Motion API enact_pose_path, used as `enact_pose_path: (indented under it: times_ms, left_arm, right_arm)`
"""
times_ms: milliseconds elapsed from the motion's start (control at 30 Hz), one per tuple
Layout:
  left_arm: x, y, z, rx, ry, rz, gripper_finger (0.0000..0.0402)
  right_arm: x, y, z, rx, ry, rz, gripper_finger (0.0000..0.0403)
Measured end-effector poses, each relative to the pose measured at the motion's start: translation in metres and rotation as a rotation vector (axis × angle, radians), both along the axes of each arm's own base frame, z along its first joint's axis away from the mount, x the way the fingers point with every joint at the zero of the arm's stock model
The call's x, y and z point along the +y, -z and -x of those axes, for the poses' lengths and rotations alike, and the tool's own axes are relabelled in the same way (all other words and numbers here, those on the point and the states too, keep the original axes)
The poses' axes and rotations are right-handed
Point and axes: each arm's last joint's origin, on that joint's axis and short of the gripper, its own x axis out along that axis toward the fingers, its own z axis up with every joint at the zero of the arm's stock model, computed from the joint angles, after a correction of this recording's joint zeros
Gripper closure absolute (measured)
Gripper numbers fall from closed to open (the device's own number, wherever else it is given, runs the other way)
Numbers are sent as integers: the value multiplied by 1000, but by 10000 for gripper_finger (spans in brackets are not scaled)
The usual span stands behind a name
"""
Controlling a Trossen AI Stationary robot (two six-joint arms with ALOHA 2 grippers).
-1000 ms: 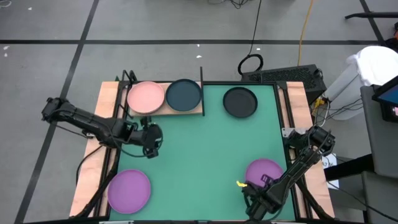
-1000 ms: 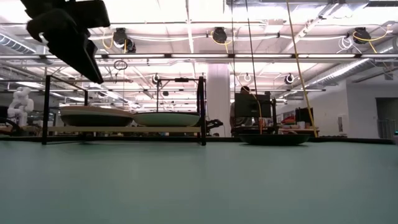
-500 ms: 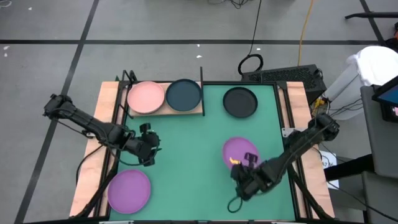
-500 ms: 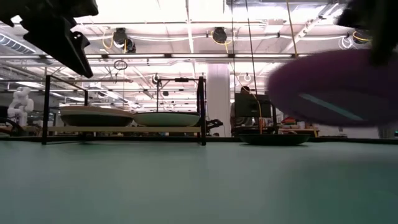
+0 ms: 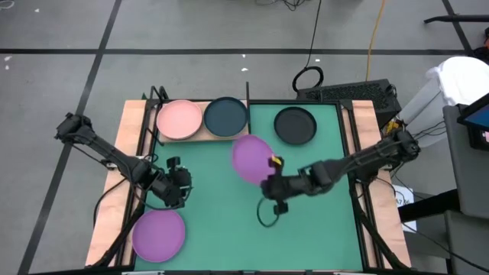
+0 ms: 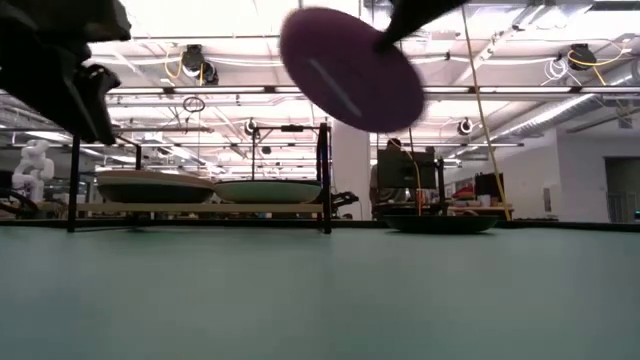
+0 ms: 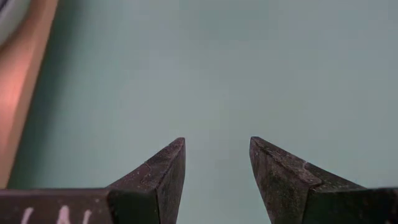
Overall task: Place and stack plates onto a shelf
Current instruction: Stack the right violet plate on top of the dark blue plate on the shelf
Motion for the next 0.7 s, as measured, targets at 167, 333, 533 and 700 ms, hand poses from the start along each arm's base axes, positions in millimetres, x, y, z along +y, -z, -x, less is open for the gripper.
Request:
enact_pose_path:
  times_ms: [167, 333, 533, 700]
  left_arm:
    - [-6, 5, 5, 16, -13, 54, 215]
    - [-13, 5, 9, 13, 12, 64, 215]
    - [-14, 5, 10, 9, 17, 67, 215]
    - [-14, 5, 9, 4, 14, 61, 215]
  right_arm:
    - [-28, -12, -22, -142, -76, 17, 402]
    - [-56, -21, -34, -242, -102, 61, 402]
    - [-82, -35, -45, -397, -160, 96, 403]
    - [-106, -45, -53, -531, -181, 111, 403]
